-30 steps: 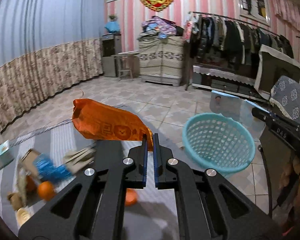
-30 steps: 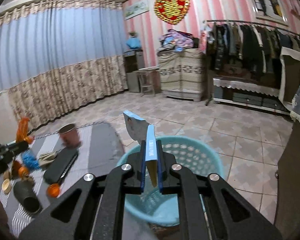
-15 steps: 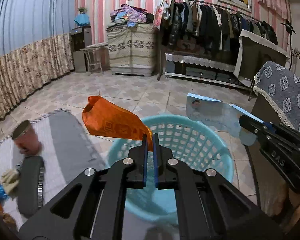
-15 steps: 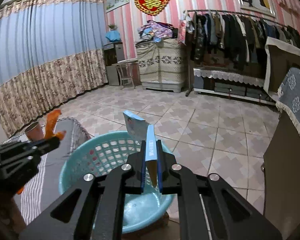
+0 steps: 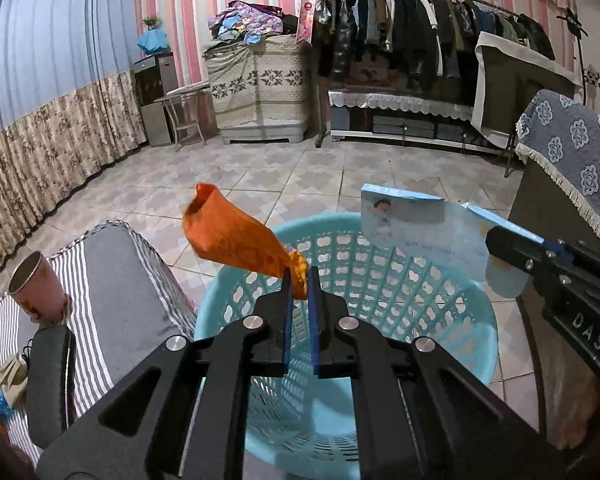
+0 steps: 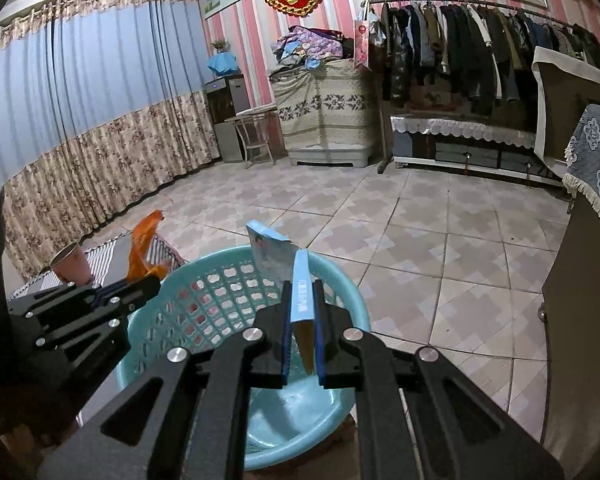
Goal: Collect trash
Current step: 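Carry wrapper and card over the blue basket and open both tools, then move both tools back over the table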
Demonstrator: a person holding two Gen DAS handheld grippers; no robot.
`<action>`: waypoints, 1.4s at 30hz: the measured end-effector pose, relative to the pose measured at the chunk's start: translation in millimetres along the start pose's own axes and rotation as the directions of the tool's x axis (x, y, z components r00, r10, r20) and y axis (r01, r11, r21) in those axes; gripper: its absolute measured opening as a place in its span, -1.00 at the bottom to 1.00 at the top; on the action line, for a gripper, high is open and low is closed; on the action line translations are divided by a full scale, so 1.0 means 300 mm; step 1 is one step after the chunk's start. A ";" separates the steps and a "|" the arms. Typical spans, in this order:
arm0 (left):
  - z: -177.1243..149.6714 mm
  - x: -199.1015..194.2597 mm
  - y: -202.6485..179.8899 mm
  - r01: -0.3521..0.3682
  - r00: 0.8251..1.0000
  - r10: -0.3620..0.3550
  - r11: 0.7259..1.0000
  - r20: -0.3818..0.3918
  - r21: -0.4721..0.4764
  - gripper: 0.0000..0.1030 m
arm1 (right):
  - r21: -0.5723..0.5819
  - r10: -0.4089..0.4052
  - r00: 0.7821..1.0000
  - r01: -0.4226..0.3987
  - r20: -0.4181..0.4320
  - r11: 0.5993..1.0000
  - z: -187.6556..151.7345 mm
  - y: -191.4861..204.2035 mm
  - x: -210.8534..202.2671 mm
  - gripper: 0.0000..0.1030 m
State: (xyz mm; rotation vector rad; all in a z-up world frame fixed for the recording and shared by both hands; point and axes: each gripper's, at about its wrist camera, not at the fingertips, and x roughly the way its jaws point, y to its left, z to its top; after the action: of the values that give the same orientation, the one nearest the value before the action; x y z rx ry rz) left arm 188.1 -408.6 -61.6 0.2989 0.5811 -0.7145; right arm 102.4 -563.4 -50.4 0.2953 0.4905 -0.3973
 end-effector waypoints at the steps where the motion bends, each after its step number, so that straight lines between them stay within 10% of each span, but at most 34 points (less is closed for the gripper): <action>1: -0.001 0.002 0.009 0.018 1.000 -0.018 1.000 -0.006 -0.011 -0.87 | -0.001 -0.001 1.000 0.001 -0.003 1.000 -0.003 0.005 0.001 -0.82; 8: -0.031 0.011 0.023 0.036 0.998 -0.037 0.999 -0.043 -0.013 -0.84 | -0.002 -0.001 1.000 0.001 -0.021 1.000 -0.011 0.007 0.018 -0.82; 15: -0.056 -0.042 0.055 -0.007 1.000 0.007 1.000 -0.017 -0.013 -0.07 | 0.002 -0.001 1.000 0.001 -0.027 1.000 -0.006 0.006 0.026 -0.82; 31: -0.049 -0.132 0.193 -0.138 0.989 0.142 0.983 0.032 -0.122 0.65 | -0.004 0.030 0.998 -0.031 -0.061 1.000 -0.025 0.047 0.076 -0.78; 35: -0.050 -0.147 0.203 -0.161 0.985 0.167 0.979 0.040 -0.122 0.69 | 0.004 0.035 0.997 -0.035 -0.072 0.999 -0.033 0.054 0.091 -0.07; 42: -0.042 -0.234 0.267 -0.192 0.976 0.206 0.967 0.074 -0.167 0.79 | -0.011 0.004 0.999 -0.005 -0.036 1.000 -0.033 0.080 0.053 0.46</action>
State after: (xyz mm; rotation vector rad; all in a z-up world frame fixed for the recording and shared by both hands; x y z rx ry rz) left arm 195.5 -308.1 -25.2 0.1719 0.5100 -0.4818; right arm 122.0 -543.3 -62.4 0.2934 0.5273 -0.3851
